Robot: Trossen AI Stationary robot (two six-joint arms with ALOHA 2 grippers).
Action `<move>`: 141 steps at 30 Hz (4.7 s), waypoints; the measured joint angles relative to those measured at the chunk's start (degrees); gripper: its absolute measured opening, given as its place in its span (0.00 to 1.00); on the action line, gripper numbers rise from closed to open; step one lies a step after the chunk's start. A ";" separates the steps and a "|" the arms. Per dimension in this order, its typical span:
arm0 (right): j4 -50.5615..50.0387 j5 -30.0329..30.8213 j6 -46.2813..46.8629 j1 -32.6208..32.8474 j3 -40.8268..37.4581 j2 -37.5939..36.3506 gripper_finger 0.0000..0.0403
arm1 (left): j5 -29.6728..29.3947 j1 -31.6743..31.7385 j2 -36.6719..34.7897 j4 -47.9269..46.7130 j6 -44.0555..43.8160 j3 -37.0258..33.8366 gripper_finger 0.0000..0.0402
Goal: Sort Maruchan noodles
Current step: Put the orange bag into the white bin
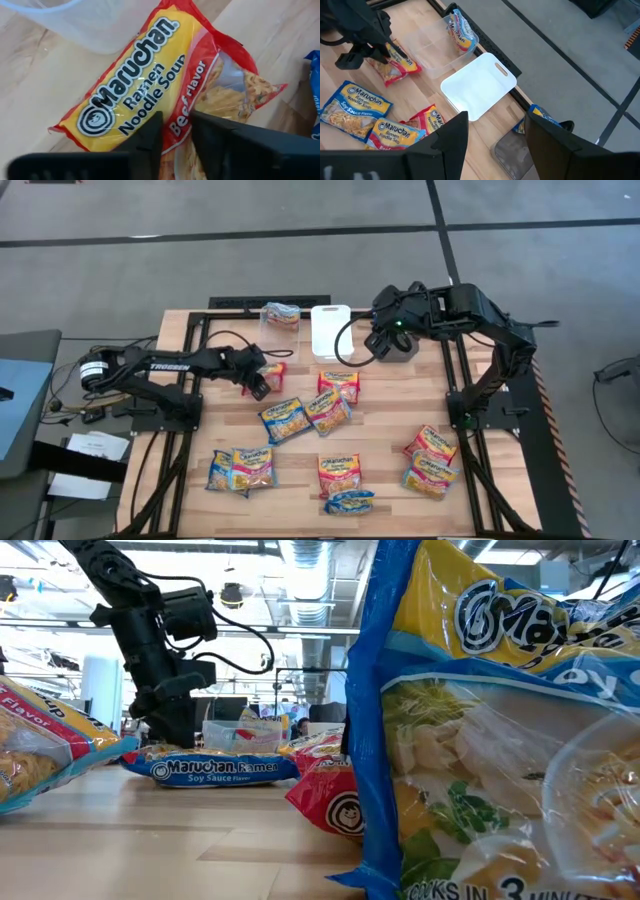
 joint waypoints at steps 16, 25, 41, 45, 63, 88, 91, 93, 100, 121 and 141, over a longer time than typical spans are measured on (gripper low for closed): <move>-0.01 -0.07 4.93 0.00 0.00 0.00 0.54 | 14.17 -1.43 -1.87 4.53 0.22 -0.63 0.00; -0.21 -5.72 8.64 -0.03 -0.07 0.04 0.54 | 13.36 -1.43 -3.28 9.34 -0.09 -0.68 0.00; 1.80 -13.70 7.33 -1.14 -9.25 2.44 0.54 | 14.42 -2.22 -3.43 12.27 -1.35 -0.51 0.00; 2.15 -14.71 6.90 -1.18 -9.35 3.18 0.54 | 14.56 -2.22 -3.43 11.96 -1.44 -0.50 0.00; 3.11 -15.04 6.64 -1.55 -9.27 3.76 0.54 | 12.82 -2.59 -3.43 10.27 -1.92 2.51 0.33; 3.03 -14.95 6.64 -1.44 -9.27 3.76 0.54 | 0.98 -10.28 9.69 12.72 -3.32 3.23 0.31; 3.03 -14.97 6.62 -1.42 -9.27 3.76 0.54 | 0.05 -11.47 9.88 13.25 -3.38 3.18 0.21; 3.05 -14.97 6.64 -1.42 -9.27 3.76 0.54 | -0.58 -12.17 9.90 14.32 -3.36 2.96 0.13; 3.05 -14.97 6.64 -1.75 -9.27 3.74 0.54 | 1.29 -12.86 10.03 18.07 -3.44 2.52 0.01; 9.02 -41.57 -8.54 -12.84 -9.22 7.65 0.54 | -2.01 -12.31 -3.45 15.78 -1.81 4.20 0.00; 12.77 -60.13 -15.96 -16.96 -9.27 23.93 0.54 | -1.68 -12.32 -4.48 14.71 -1.38 4.39 0.00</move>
